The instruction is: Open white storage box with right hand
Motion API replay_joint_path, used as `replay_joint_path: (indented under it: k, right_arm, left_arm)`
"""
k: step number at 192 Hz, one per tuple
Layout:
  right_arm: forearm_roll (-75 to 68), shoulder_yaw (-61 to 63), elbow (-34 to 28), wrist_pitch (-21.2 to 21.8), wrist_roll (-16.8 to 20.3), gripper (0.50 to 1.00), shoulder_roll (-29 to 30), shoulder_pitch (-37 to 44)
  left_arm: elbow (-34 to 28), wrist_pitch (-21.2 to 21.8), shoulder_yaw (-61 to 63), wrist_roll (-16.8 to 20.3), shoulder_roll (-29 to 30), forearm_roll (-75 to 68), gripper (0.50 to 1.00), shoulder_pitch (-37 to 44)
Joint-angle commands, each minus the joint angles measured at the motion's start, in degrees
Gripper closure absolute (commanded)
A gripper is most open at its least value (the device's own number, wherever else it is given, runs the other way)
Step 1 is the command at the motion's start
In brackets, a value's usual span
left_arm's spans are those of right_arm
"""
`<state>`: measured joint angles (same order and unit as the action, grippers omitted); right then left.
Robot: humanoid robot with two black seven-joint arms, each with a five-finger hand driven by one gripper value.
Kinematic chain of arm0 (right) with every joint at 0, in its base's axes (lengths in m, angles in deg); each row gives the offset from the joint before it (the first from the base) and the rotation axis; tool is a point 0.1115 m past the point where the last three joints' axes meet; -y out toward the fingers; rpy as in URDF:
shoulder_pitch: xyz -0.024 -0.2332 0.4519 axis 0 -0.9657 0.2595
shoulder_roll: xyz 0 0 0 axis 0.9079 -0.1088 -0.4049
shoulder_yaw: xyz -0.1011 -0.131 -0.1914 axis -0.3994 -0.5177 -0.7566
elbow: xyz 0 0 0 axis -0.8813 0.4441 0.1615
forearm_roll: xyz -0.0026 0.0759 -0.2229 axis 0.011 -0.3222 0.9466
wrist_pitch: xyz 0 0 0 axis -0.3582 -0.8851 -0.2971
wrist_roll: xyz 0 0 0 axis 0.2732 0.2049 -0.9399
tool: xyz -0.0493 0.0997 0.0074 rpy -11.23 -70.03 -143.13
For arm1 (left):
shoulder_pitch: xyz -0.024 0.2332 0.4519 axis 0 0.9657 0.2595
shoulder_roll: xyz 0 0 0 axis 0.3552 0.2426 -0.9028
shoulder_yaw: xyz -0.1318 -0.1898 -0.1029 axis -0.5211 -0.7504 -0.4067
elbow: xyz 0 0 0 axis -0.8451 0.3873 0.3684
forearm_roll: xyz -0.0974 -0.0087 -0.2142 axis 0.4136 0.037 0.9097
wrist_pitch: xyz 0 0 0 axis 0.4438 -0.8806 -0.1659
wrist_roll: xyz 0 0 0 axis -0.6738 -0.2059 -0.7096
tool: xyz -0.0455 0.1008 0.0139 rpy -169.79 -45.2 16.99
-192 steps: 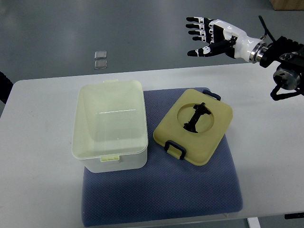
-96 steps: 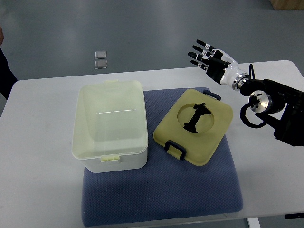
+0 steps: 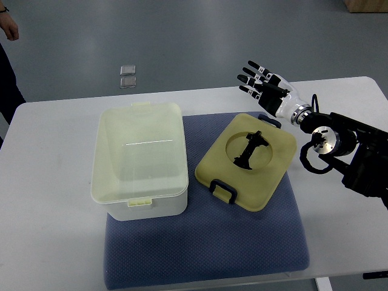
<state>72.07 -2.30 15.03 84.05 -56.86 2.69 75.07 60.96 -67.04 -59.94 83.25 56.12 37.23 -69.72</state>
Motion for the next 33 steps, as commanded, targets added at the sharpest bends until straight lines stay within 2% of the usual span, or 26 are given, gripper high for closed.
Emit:
replay_joint_path:
  k: [1,33]
  right_arm:
    - [0.0,0.3,-0.1,0.0,-0.1,0.568,0.2,0.0]
    - [-0.3,0.7,-0.1,-0.1,-0.1,0.568,0.2,-0.3]
  left_arm:
    - [0.0,0.0,0.0,0.0,0.0,0.0,0.5,0.0]
    - [0.0,0.0,0.0,0.0,0.0,0.0,0.5,0.0]
